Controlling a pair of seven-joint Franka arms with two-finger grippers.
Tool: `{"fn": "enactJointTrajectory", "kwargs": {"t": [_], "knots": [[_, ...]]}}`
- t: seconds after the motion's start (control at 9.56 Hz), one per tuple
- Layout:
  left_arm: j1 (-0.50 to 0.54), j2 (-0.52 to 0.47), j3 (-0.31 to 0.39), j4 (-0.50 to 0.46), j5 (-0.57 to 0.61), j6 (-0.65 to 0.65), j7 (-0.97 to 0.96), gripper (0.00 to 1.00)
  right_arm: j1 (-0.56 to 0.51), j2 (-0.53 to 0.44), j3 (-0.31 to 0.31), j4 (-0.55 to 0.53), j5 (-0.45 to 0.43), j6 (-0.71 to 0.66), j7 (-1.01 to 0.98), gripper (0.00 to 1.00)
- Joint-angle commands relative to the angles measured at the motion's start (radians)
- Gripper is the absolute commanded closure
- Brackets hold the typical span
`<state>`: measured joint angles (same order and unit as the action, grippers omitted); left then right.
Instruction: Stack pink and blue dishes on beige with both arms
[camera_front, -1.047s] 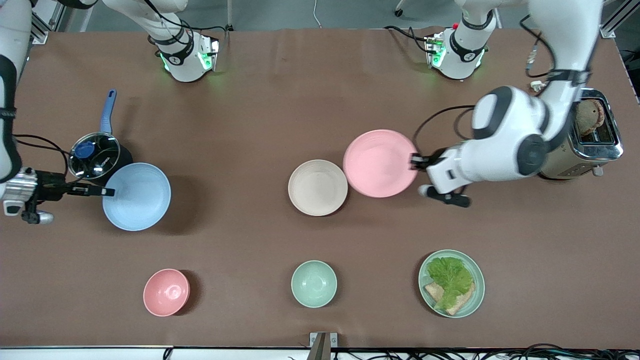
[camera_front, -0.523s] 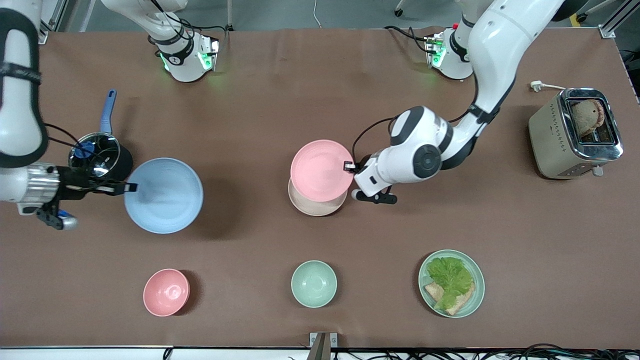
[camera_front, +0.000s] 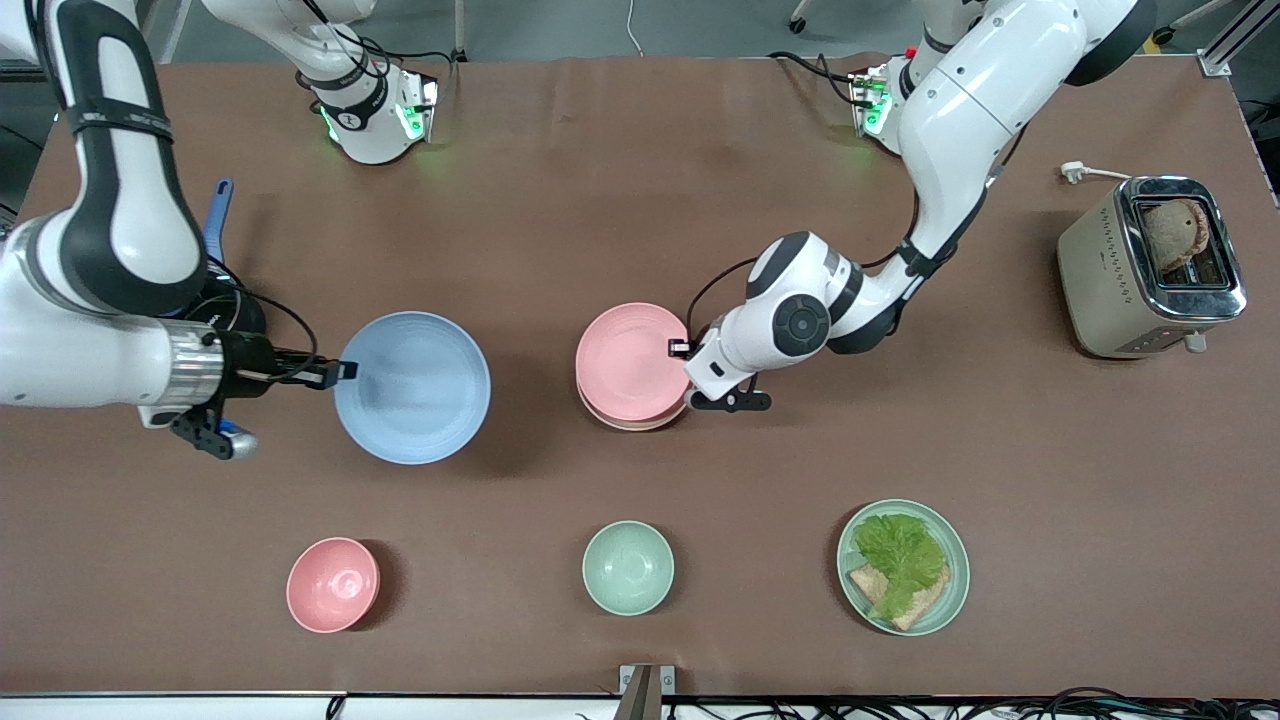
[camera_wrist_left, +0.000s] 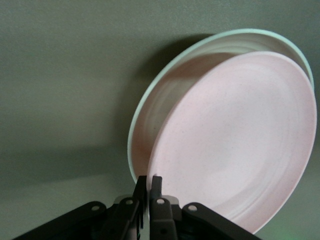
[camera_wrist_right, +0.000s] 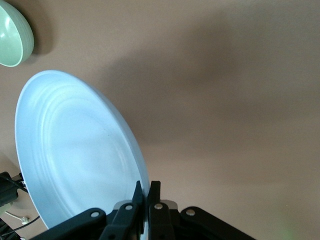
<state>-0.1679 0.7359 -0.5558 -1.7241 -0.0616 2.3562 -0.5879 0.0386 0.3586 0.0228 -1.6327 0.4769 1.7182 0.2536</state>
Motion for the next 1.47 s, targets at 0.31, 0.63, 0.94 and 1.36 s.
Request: {"fn": "enactJointTrajectory", "kwargs": {"t": [0.31,0.63,0.94,1.36], "knots": [[0.048,0.004,0.002,0.084,0.026,-0.014,0.003,0.00,-0.010,-0.050,0.166,-0.179,-0.011,0.178,0.047,0.96],[0.097,-0.218,0.031,0.083,0.023,-0.167,0.031,0.00,-0.008,-0.046,0.325,-0.270,0.000,0.320,0.143,0.96],[0.100,-0.447,0.224,0.086,0.023,-0.372,0.156,0.00,0.003,0.028,0.483,-0.398,0.002,0.678,0.205,0.95],[0.100,-0.729,0.456,0.075,0.022,-0.627,0.469,0.00,0.018,0.114,0.519,-0.435,-0.001,0.837,0.197,0.94]]}}
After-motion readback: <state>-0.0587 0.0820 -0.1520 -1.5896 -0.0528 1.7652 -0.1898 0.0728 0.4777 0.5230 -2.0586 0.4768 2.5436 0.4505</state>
